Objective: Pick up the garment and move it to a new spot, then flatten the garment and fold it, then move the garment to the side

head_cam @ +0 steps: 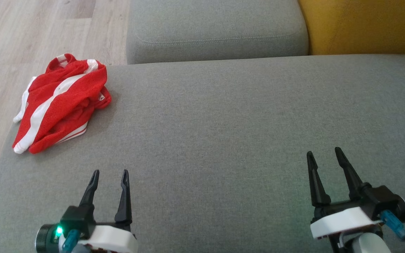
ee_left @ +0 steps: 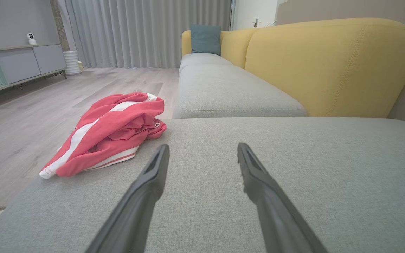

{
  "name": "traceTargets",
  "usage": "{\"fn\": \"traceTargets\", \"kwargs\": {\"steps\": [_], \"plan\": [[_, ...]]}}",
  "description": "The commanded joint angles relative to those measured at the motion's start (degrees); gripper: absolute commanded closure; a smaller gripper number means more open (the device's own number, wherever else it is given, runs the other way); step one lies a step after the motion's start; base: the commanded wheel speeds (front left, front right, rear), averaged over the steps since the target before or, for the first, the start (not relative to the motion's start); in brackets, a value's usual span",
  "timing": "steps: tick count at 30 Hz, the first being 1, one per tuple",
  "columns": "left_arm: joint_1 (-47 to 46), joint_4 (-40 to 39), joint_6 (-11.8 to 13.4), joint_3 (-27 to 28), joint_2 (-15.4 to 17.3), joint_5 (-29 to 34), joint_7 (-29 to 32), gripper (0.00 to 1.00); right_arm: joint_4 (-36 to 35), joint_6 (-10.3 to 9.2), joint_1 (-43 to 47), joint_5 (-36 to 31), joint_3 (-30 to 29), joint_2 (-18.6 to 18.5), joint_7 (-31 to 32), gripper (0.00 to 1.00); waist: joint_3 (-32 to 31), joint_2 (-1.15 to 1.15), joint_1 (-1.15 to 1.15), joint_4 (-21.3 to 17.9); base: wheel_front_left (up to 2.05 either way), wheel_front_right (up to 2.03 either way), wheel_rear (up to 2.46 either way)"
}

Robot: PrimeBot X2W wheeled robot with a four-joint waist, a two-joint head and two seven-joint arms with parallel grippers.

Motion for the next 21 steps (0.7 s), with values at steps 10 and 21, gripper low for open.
{"fn": "traceTargets", "kwargs": {"steps": [10,21], "plan": [[-1.5,-1.4,0.2,2.1,0.0,0.3,-0.8,0.00,-1.1,-0.05,-2.9,-0.6,1.2,-0.6,-0.7,0.00,0.3,0.00,0.00,0.0,0.00,0.00,0.00],[-1.7,-1.1,0.1,2.3,-0.2,0.3,-0.8,0.00,-1.0,-0.05,-3.1,-0.5,1.2,-0.6,-0.7,0.00,0.4,0.00,0.00,0.0,0.00,0.00,0.00]]}}
